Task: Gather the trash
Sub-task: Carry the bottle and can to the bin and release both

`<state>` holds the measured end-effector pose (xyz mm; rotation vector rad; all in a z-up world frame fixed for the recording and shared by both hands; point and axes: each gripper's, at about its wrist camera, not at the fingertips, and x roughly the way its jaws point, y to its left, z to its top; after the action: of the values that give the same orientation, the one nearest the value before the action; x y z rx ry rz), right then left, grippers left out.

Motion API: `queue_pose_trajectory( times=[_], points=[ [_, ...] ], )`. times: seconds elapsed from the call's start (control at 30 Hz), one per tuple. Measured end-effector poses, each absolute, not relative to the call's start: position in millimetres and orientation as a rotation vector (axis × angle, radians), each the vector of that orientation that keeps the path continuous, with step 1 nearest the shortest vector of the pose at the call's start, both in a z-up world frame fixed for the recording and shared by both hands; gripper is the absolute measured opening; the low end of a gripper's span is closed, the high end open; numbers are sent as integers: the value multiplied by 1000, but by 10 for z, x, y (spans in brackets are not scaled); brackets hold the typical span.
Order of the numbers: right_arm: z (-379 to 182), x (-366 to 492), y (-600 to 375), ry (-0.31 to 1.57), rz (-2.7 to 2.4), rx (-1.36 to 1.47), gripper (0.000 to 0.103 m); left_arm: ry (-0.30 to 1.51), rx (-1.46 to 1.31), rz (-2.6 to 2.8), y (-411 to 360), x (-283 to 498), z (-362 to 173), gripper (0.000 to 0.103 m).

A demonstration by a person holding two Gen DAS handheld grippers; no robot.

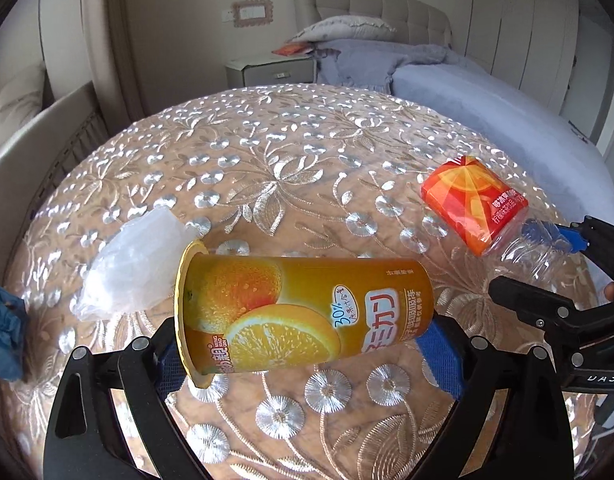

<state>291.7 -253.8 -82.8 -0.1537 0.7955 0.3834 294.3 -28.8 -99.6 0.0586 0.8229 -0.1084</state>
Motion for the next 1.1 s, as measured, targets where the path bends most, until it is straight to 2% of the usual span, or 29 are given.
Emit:
queue_pose_trajectory(
  times=[0.37,1.1],
  points=[
    [-598,2054,-2780,716,371,-154,75,732,80,-217,-629,2209,-672,93],
    [-846,571,-3987,721,128,3,75,703,195,-529,-2053,1166,-832,93]
  ],
)
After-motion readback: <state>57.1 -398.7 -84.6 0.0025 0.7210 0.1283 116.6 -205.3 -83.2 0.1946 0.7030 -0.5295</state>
